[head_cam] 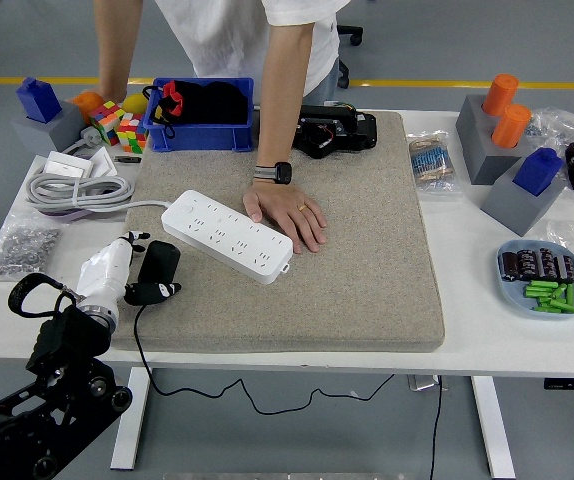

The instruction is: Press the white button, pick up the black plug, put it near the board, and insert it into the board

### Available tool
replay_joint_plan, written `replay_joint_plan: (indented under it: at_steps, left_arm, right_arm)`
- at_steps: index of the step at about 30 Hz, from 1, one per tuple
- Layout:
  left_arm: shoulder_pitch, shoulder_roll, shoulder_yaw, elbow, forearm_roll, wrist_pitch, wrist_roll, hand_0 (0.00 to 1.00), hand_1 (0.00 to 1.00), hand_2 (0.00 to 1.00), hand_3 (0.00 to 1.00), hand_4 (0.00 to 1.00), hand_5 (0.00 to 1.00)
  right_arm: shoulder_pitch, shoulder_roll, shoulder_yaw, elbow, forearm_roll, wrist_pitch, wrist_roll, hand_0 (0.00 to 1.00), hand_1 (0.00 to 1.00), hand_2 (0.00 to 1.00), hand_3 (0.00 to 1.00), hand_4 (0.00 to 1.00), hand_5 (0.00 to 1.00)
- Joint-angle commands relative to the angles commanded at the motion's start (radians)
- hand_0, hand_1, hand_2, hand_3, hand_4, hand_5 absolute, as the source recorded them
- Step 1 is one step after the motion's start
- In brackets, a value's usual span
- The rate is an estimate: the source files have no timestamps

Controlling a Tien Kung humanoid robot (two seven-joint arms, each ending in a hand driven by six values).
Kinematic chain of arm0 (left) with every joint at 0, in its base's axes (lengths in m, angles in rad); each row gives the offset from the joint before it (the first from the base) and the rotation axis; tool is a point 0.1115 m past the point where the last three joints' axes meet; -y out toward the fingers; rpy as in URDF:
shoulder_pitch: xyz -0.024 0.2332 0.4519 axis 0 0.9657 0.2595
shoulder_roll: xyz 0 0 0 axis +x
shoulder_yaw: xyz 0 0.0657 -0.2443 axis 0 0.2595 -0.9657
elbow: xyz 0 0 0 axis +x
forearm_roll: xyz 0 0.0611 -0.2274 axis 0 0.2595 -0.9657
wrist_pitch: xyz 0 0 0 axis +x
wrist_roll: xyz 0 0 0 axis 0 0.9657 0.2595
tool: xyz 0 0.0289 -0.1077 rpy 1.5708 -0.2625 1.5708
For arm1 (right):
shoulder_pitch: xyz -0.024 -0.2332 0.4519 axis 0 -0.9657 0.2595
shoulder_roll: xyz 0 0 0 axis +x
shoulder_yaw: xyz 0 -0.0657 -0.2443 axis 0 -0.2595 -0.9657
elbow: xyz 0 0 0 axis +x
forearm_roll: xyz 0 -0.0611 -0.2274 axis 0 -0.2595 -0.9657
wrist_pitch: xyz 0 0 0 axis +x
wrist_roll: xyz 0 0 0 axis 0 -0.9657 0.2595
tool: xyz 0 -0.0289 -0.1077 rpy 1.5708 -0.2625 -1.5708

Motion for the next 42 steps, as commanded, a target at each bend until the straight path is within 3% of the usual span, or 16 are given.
replay_joint_plan:
  at_steps: [5, 6, 11, 12, 17, 18, 22, 24, 31, 42]
  left_arm:
    - [-0.003, 0.000, -0.005, 0.007, -0.004, 0.012, -0.011, 0.724, 0.663, 0.642, 0.740, 0.945, 0.128]
    - [-0.004, 0.001, -0.004, 0.009, -0.002, 0.014, -0.014, 0.666, 0.619, 0.580, 0.673, 0.900, 0.074]
    - [-0.006, 0.000, -0.004, 0.016, 0.004, 0.023, -0.030, 0.666, 0.619, 0.580, 0.673, 0.900, 0.074]
    - [-0.007, 0.000, -0.004, 0.016, 0.004, 0.025, -0.034, 0.589, 0.547, 0.537, 0.585, 0.762, 0.002]
    - [-0.014, 0.004, -0.004, 0.020, 0.005, 0.018, -0.043, 0.589, 0.547, 0.537, 0.585, 0.762, 0.002]
    - [-0.014, 0.005, -0.004, 0.021, 0.007, 0.017, -0.044, 0.437, 0.489, 0.497, 0.568, 0.705, 0.002]
    - [-0.014, 0.005, -0.001, 0.022, 0.013, 0.014, -0.049, 0.437, 0.489, 0.497, 0.568, 0.705, 0.002]
    - [-0.013, 0.004, 0.001, 0.022, 0.015, 0.019, -0.062, 0.428, 0.444, 0.456, 0.556, 0.700, 0.002]
    - [-0.019, 0.007, -0.006, 0.015, 0.012, 0.049, -0.114, 0.411, 0.425, 0.434, 0.553, 0.691, 0.002]
    - [-0.078, 0.016, 0.004, 0.014, 0.001, 0.068, -0.147, 0.404, 0.415, 0.426, 0.551, 0.685, 0.002]
  right_arm:
    - [-0.001, -0.001, 0.000, 0.000, 0.000, 0.000, 0.001, 0.618, 0.581, 0.583, 0.581, 0.657, 0.403]
    - [-0.001, -0.001, 0.000, 0.000, 0.000, -0.001, 0.001, 0.617, 0.582, 0.580, 0.581, 0.657, 0.402]
    - [0.000, 0.000, 0.000, 0.000, 0.001, -0.001, 0.002, 0.617, 0.582, 0.580, 0.581, 0.657, 0.402]
    - [0.000, 0.000, 0.000, 0.000, 0.001, -0.001, 0.002, 0.618, 0.581, 0.580, 0.581, 0.656, 0.401]
    - [0.001, 0.000, 0.001, 0.000, 0.001, -0.002, 0.003, 0.618, 0.581, 0.580, 0.581, 0.656, 0.401]
    - [0.001, 0.000, 0.002, 0.000, 0.002, -0.003, 0.004, 0.617, 0.581, 0.580, 0.581, 0.656, 0.401]
    - [0.001, 0.001, 0.001, 0.000, 0.002, -0.003, 0.005, 0.617, 0.581, 0.580, 0.581, 0.656, 0.401]
    - [0.001, 0.001, 0.000, 0.000, 0.003, -0.004, 0.006, 0.616, 0.580, 0.579, 0.580, 0.656, 0.402]
    - [0.000, 0.001, -0.004, -0.001, 0.004, -0.005, 0.008, 0.614, 0.579, 0.579, 0.579, 0.655, 0.401]
    - [0.005, -0.003, -0.013, -0.001, 0.010, -0.006, 0.009, 0.614, 0.579, 0.578, 0.579, 0.654, 0.402]
